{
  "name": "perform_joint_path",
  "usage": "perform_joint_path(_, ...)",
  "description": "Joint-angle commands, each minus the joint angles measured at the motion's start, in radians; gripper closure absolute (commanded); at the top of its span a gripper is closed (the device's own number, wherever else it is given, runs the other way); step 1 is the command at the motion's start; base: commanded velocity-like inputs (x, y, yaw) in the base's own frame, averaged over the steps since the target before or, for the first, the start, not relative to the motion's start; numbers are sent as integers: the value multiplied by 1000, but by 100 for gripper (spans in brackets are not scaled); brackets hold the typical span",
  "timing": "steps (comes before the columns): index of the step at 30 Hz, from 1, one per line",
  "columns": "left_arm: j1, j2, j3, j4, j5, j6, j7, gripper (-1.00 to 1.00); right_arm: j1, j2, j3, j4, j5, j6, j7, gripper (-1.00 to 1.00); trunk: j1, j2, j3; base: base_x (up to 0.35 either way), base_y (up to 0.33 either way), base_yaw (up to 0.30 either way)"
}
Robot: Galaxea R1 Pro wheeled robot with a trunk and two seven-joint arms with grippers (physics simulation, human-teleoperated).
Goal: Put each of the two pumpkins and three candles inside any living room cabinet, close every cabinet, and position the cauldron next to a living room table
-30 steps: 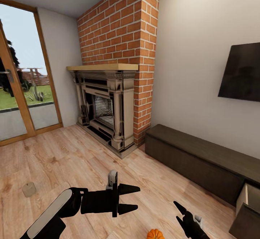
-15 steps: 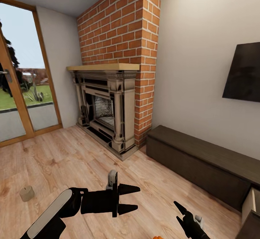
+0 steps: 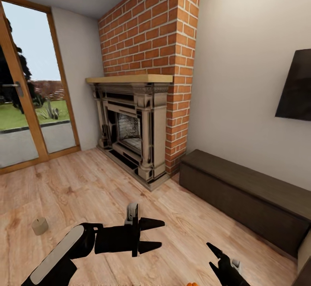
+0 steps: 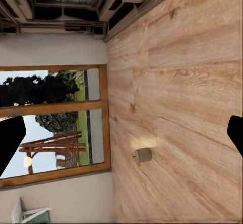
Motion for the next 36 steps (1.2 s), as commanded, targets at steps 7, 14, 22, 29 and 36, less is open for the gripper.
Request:
perform_joint_path(7, -2, 45, 34, -7, -15, -3, 126, -100, -3, 0, 57, -12, 129, 47, -204, -100, 0, -1, -11, 0, 0, 166)
perform_joint_path(14, -9, 36, 64, -16, -20, -3, 339, -100, -3, 1, 85, -34, 192, 7, -360, -100, 0, -1, -20, 0, 0, 171)
perform_joint_path(22, -12, -74, 66, -15, -179, -3, 474, -100, -3, -2, 90, -57, 202, -99, -380, -100, 0, -1, -31, 0, 0, 172)
perform_joint_path(29, -11, -122, 67, -8, -289, -3, 469, -100, -3, -5, 89, -57, 228, -159, -382, -100, 0, -1, -41, 0, 0, 173)
perform_joint_path(36, -10, -124, 71, -2, -287, -2, 466, -100, -3, -6, 89, -57, 233, -169, -383, -100, 0, -1, -50, 0, 0, 170)
